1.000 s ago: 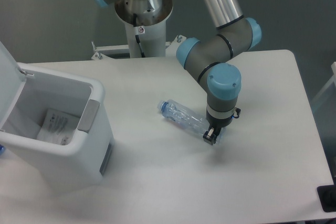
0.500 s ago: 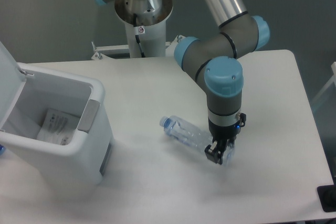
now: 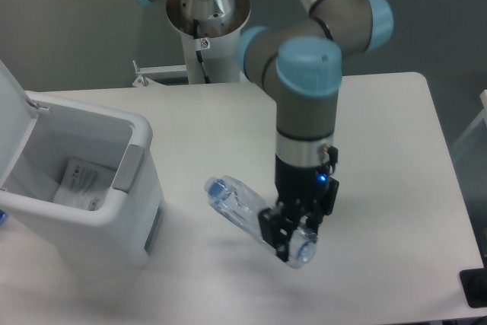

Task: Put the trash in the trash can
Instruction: 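Carry the bottle over the white trash bin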

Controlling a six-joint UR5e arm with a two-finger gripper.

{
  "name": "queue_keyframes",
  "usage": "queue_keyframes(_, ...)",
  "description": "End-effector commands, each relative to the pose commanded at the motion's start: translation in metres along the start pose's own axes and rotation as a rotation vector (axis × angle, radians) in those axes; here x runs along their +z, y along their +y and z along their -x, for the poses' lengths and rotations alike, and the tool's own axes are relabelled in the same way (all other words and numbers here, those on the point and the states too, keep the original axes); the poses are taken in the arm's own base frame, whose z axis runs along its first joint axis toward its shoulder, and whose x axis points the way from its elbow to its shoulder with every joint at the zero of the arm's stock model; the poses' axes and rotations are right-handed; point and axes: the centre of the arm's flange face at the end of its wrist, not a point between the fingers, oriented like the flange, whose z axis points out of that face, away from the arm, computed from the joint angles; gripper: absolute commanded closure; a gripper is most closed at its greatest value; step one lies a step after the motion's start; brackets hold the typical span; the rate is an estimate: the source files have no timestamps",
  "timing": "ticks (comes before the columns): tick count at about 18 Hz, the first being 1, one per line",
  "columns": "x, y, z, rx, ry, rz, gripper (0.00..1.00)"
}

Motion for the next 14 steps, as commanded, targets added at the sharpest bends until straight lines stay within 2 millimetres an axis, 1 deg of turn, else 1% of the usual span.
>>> queue_keyframes(3,-0.035,-0.009,-0.022,0.081,0.07,-0.051,0.52)
queue_keyframes(6,-0.066,-0.02,-0.041,0.135,0.127,-0.102,0.52)
queue_keyframes(9,-0.09,-0.029,-0.059,0.164,0.153,-0.145,0.52)
queue_keyframes(11,-0.099,-0.027,-0.078,0.191,0.171,-0.158,0.52)
queue_keyframes(13,-0.115,-0.023,-0.105,0.228,0.206,-0.181,0.51)
queue_keyframes(14,-0.124,-0.019,-0.114,0.245,0.22,-0.196,0.51)
